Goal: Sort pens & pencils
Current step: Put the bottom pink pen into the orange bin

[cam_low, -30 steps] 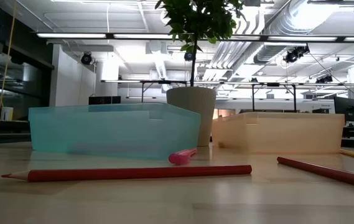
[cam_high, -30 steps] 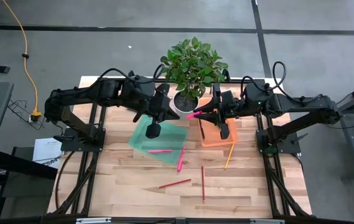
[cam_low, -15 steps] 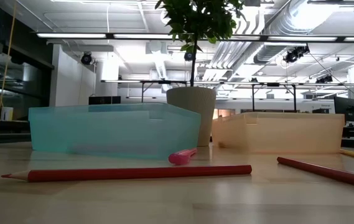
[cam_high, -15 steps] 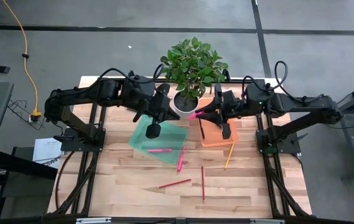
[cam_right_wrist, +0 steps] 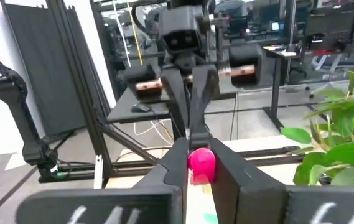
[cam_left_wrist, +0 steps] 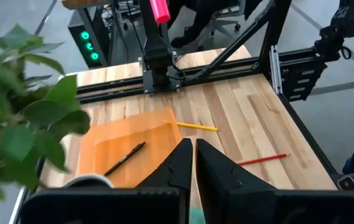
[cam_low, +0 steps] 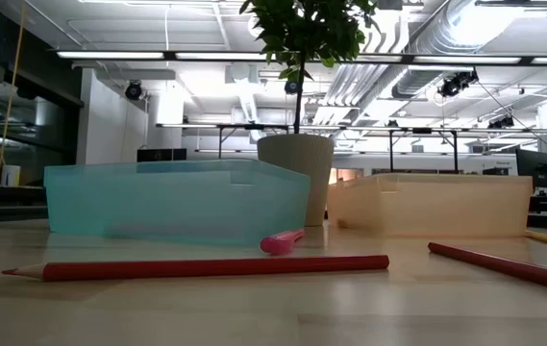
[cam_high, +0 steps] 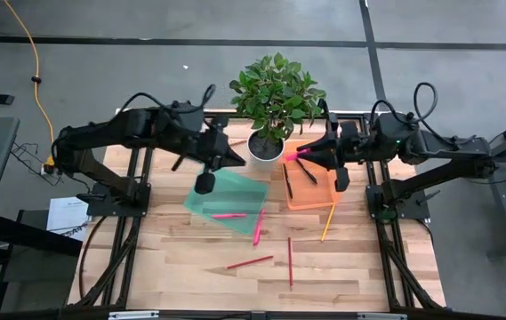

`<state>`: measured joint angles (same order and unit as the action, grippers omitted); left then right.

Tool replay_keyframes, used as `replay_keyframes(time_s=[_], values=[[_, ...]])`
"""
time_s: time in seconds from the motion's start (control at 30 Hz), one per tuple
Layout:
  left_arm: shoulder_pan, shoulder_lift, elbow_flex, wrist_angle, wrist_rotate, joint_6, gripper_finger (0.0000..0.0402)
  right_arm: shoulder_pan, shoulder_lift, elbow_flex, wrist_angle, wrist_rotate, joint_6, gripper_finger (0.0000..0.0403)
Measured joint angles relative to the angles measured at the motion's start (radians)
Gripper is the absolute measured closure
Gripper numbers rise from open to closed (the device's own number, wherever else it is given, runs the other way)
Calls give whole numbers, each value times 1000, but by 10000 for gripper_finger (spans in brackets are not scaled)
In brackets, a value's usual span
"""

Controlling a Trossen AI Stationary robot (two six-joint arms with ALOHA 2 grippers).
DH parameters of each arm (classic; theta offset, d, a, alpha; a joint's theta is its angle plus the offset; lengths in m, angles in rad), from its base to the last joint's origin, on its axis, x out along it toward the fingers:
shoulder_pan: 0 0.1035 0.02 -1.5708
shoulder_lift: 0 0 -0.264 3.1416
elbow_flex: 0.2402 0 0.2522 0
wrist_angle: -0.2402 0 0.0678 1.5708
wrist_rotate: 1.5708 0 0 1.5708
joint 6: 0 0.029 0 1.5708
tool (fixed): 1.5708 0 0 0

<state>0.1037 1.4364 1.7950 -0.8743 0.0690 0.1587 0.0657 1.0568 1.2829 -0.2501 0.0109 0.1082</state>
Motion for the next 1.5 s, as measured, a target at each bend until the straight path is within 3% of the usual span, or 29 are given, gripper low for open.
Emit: replay_keyframes(time_s=[0.37,0.73,1.0,1.5], values=[[-27,-62,0,-154,-101,-52,392,0,-22,0,-92,1,13,363],[-60,-70,-9,-197,-175,-83,392,0,-55,0,-286,64,56,309],[-60,-69,-136,-205,-175,-99,392,0,-83,-1,-434,137,90,304],[-168,-69,-307,-168,-178,-195,392,2,-88,-1,-492,84,182,304]])
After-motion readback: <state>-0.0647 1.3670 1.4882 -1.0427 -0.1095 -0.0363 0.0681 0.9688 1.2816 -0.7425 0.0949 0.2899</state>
